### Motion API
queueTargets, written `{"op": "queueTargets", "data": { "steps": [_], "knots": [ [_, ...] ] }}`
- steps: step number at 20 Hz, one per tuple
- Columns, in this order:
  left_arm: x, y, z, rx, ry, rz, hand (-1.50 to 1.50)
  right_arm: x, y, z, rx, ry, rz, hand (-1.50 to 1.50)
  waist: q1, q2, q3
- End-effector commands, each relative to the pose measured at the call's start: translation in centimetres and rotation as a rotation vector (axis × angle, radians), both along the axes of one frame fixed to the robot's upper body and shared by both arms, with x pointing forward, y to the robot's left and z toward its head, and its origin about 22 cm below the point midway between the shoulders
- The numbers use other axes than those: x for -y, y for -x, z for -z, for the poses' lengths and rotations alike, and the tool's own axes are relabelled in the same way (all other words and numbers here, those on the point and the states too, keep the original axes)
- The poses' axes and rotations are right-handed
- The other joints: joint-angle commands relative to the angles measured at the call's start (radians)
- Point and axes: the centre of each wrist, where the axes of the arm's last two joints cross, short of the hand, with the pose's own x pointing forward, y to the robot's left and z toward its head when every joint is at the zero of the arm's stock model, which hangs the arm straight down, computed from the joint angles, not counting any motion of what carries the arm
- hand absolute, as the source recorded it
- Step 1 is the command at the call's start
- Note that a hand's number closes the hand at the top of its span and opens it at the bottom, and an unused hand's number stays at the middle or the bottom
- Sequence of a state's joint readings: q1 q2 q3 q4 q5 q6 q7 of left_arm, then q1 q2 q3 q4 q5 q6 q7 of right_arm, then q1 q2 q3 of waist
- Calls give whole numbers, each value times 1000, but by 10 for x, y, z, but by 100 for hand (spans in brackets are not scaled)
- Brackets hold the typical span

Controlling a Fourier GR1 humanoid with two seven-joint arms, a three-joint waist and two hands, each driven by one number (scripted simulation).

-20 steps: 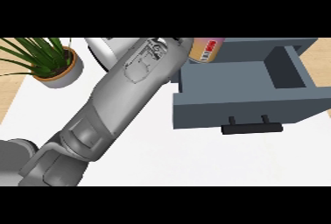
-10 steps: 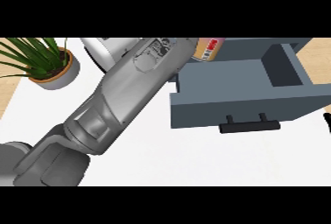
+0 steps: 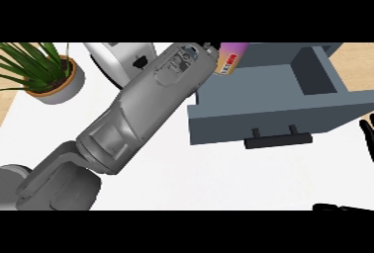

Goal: Pick up the can, place it into the drawer and close the drawer

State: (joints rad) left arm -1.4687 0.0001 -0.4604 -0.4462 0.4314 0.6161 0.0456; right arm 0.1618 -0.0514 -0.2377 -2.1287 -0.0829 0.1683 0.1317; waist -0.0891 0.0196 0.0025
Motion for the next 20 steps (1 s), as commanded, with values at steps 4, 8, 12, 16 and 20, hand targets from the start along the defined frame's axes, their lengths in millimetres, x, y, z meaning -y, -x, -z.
{"op": "queueTargets", "data": {
  "steps": [4, 8, 12, 16, 20],
  "knots": [
    [-4, -4, 15, 14, -63, -49, 150, 5, -2, -5, 10, 2, -12, -150, -22, 6, 1],
    [-4, -1, 27, 53, -100, -29, 150, 0, -9, -2, 20, 20, -13, -150, -27, 8, 0],
    [-15, -6, 43, 26, -107, -73, -150, 9, -13, -9, 37, 14, -20, -150, -30, 12, 0],
    [-7, -2, 35, 24, -91, -99, -150, 3, -9, -3, 29, 25, -38, -150, -44, 10, 1],
    [-11, -3, 43, 28, -85, -139, -150, -9, -15, -7, 30, 8, -35, -150, -43, 14, 0]
  ]
}}
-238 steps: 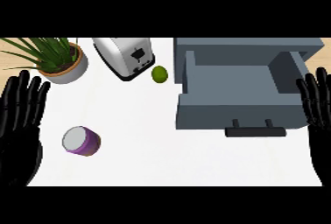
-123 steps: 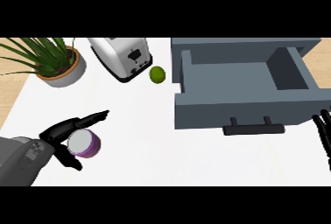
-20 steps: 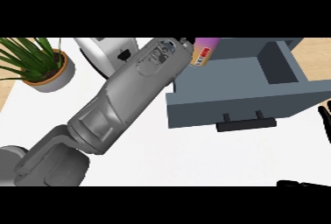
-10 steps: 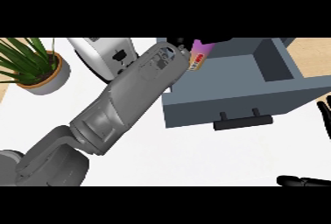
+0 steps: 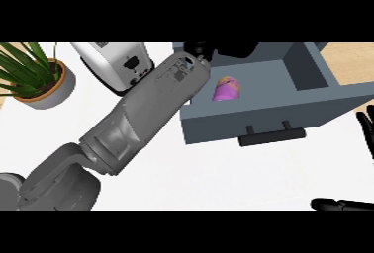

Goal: Pick up the can, place it into the drawer and close the drawer

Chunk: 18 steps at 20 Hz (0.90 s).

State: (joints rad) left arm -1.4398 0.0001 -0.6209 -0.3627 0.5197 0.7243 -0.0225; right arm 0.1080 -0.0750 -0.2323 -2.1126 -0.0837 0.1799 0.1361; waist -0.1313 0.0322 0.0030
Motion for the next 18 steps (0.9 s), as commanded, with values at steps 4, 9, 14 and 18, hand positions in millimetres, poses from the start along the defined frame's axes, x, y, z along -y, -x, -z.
{"op": "queueTargets", "data": {
  "steps": [4, 9, 14, 18],
  "knots": [
    [-6, -2, 9, 23, 15, -46, -150, -1, 3, 8, 0, -7, -3, -150, 3, 1, 0],
    [-7, 1, 19, 14, 49, -63, -150, -2, 1, -14, 60, 108, 19, -150, 7, 1, -1],
    [5, 4, -4, -13, 110, -70, -150, -2, 8, -24, 134, 293, 14, -150, 5, -5, 0],
    [5, 4, -5, -3, 163, -26, -150, -12, 1, -39, 182, 396, 15, -150, 27, -3, -2]
  ]
}}
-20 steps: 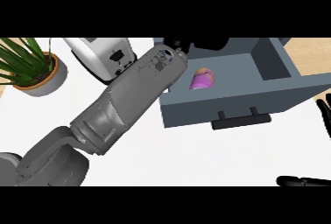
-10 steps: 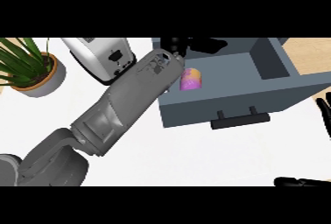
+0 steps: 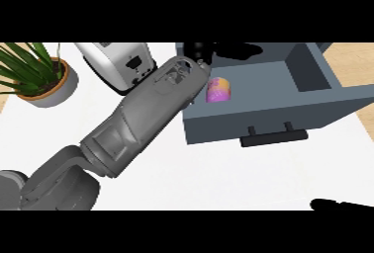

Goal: Pick up the can, place it into the drawer and close the drawer

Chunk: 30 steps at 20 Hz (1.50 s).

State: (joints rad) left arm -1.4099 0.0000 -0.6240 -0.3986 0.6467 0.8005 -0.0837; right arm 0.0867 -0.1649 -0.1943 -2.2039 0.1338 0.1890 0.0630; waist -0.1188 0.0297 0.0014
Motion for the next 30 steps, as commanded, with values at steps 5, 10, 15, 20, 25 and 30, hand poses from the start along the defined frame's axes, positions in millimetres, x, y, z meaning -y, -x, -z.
{"op": "queueTargets", "data": {
  "steps": [5, 10, 15, 20, 25, 30],
  "knots": [
    [6, 3, -13, 30, 94, 22, -150, -12, -9, -7, 53, 257, 9, -150, 30, -3, 0],
    [14, 7, -22, 65, 79, 6, -150, -24, -14, -12, 71, 442, 53, -150, 58, -16, -1],
    [15, 9, -18, 41, 72, 12, -150, -28, -51, 3, 34, 609, 108, -150, 93, -19, -1],
    [15, 6, -39, 52, 97, 17, -150, -50, -62, 44, -27, 767, 137, -150, 129, -28, -1],
    [-12, -2, -32, 29, 76, -3, -150, -44, -94, 76, -29, 774, 209, -150, 142, -30, -1],
    [-52, -2, -33, 16, 74, 2, -150, -59, -102, 105, -51, 752, 236, -150, 151, -36, -1]
  ]
}}
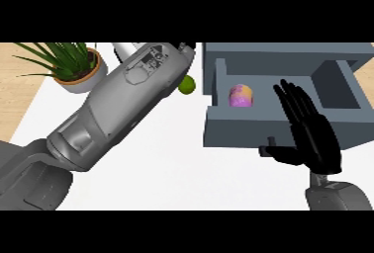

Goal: Pick up the can, place it into the drawer and close the drawer

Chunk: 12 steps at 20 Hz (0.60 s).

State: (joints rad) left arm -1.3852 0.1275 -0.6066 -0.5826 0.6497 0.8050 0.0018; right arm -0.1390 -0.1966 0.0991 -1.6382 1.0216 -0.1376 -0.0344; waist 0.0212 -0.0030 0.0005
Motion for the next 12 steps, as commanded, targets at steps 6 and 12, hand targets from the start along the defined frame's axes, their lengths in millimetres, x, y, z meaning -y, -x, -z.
{"op": "queueTargets", "data": {
  "steps": [6, 12],
  "knots": [
    [-35, 11, -20, -11, -12, 8, -150, -9, -44, 47, -18, 36, 71, -150, 27, -3, 0],
    [-67, 15, -23, -8, -8, -16, -150, 13, -70, 51, -10, 107, 109, -150, 25, 0, 0]
  ]
}}
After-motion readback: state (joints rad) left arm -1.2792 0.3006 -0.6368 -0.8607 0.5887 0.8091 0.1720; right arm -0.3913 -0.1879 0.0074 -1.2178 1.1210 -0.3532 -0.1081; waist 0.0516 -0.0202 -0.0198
